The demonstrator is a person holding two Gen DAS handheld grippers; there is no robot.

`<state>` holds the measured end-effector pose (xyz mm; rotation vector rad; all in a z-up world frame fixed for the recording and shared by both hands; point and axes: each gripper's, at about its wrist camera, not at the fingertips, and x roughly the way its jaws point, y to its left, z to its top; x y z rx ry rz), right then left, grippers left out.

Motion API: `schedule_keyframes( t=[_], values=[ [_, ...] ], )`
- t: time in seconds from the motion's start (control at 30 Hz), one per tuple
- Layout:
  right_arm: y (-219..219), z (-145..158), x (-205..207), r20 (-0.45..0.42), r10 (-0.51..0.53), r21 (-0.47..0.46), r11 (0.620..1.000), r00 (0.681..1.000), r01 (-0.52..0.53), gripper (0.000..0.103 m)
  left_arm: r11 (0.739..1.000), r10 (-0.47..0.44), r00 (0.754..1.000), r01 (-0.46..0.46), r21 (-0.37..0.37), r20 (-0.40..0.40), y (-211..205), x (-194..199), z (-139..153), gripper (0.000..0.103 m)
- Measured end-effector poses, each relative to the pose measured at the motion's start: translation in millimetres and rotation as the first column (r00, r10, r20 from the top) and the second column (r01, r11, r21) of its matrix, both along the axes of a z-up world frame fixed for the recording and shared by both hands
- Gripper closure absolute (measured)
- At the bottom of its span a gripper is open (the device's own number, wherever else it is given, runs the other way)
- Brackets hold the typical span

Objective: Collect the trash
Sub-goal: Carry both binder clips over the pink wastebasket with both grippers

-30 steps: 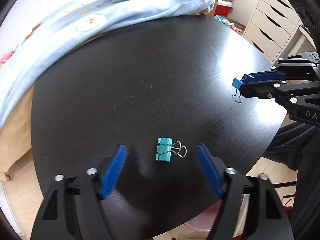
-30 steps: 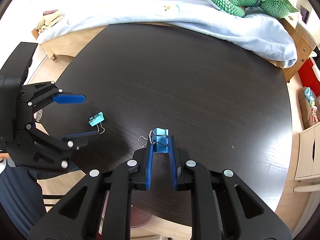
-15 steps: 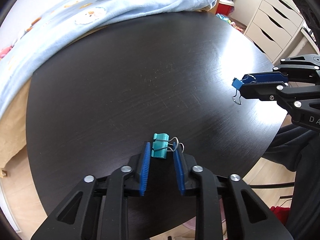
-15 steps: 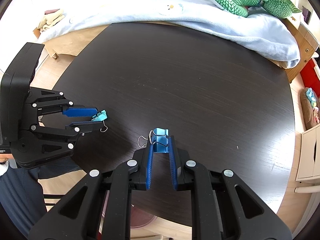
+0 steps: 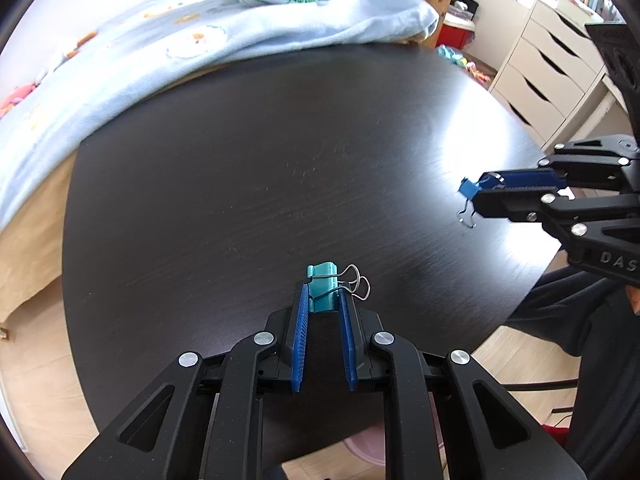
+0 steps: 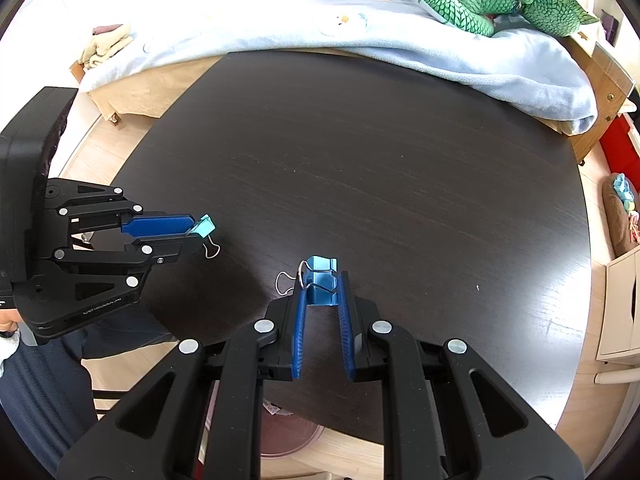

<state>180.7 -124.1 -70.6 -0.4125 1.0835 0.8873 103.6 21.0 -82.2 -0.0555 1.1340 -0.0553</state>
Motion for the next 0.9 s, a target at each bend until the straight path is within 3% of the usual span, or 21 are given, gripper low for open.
schedule_keyframes(
  t=[0.4, 0.9],
  values=[
    [-33, 27, -37, 0.029, 0.000, 0.070, 0.998, 1.000, -0.002, 0.088, 1.000, 0.008, 0.992, -0.006, -0.015, 0.127, -20, -42, 52, 0.087],
    [-81, 72, -110, 0.098, 0.020, 0.156, 0.987, 0.995, -0.035, 0.088, 1.000, -0.007, 0.974, 0.011, -0.017, 0.227, -49, -112, 88, 0.087]
  ],
)
